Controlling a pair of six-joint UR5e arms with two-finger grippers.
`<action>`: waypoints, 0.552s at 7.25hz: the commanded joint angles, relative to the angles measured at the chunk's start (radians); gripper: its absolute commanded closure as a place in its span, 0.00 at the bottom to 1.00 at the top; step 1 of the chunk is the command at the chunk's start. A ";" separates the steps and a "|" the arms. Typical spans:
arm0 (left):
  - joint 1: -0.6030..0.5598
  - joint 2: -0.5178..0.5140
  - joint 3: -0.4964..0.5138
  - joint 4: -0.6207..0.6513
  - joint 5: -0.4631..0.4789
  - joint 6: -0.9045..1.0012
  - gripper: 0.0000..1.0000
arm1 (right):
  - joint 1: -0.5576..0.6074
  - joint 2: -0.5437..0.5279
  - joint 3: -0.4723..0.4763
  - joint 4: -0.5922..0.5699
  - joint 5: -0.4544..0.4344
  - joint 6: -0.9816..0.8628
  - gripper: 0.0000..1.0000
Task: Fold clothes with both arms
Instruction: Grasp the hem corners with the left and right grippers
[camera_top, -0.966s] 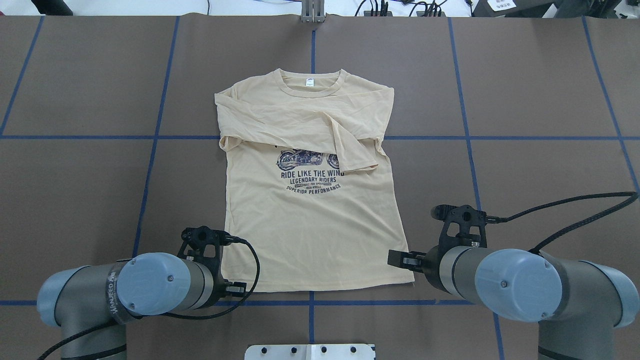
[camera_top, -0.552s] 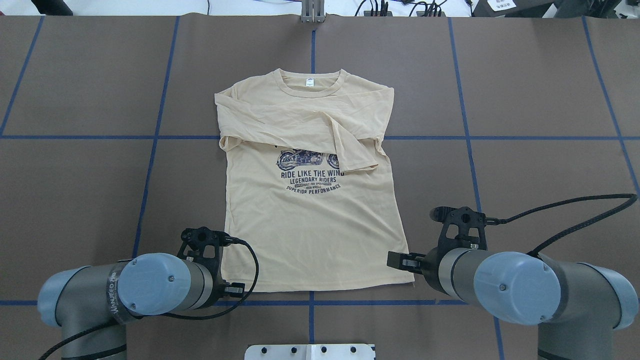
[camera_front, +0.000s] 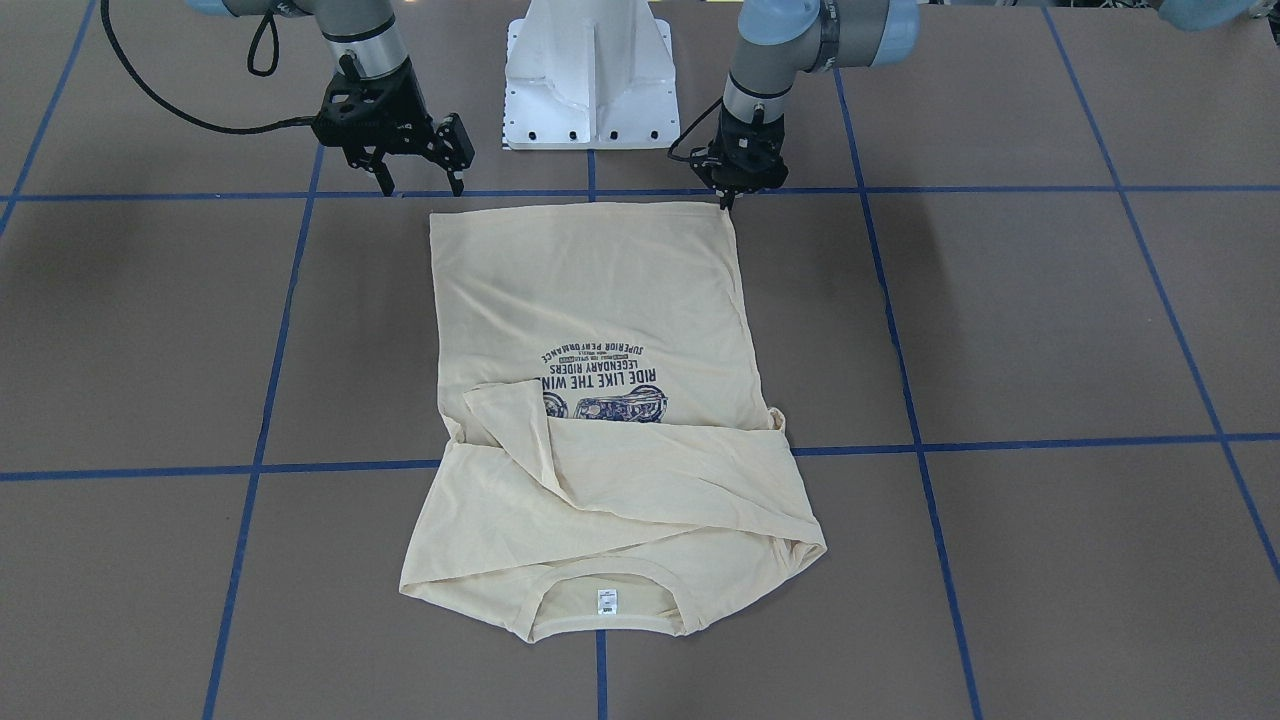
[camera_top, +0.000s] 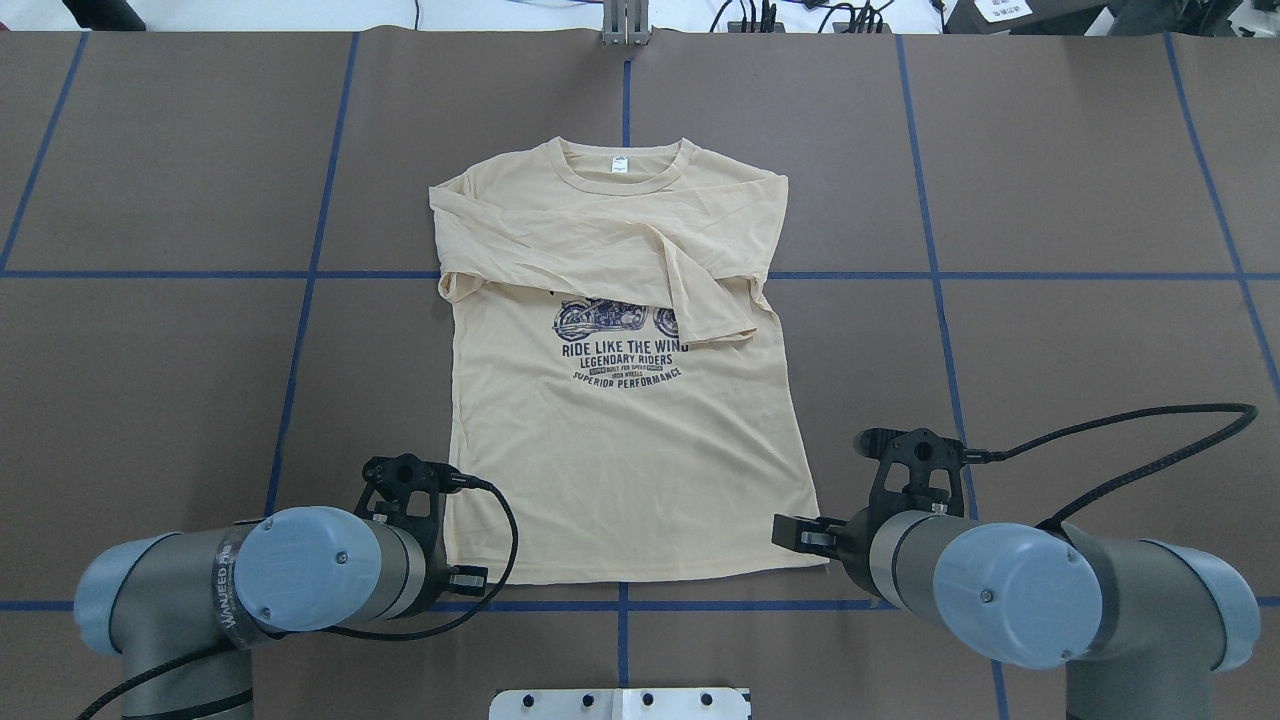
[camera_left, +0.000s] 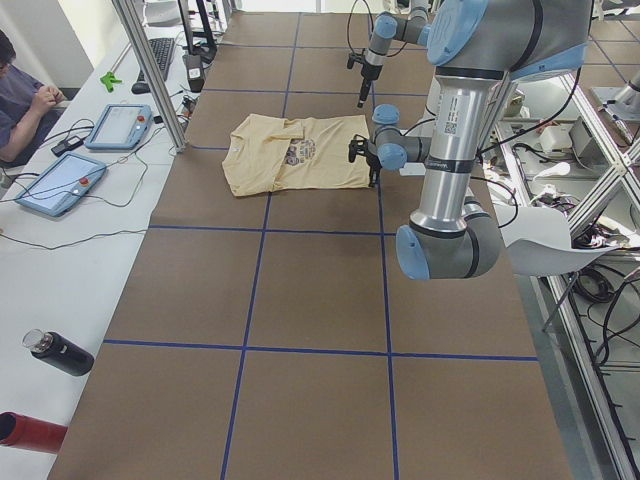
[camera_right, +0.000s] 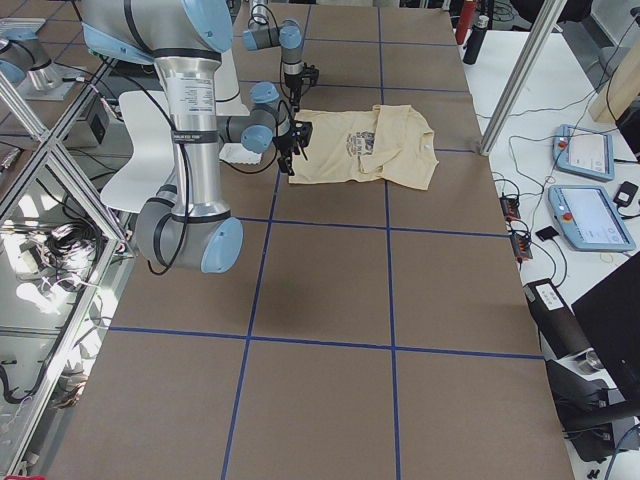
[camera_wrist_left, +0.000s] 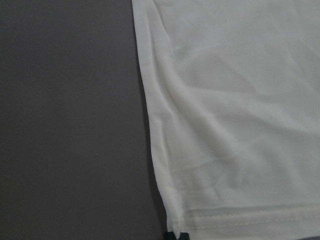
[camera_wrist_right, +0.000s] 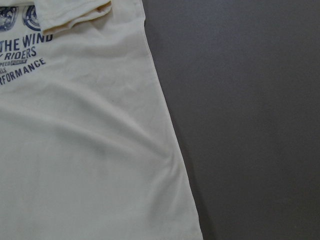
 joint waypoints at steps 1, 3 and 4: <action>0.000 -0.003 -0.001 0.000 -0.001 0.000 1.00 | -0.066 0.000 -0.038 0.001 -0.088 0.051 0.34; -0.001 -0.005 -0.001 -0.002 -0.004 0.000 1.00 | -0.067 0.000 -0.051 0.004 -0.090 0.045 0.51; 0.000 -0.005 -0.001 -0.002 -0.004 0.000 1.00 | -0.069 -0.001 -0.063 0.004 -0.090 0.040 0.53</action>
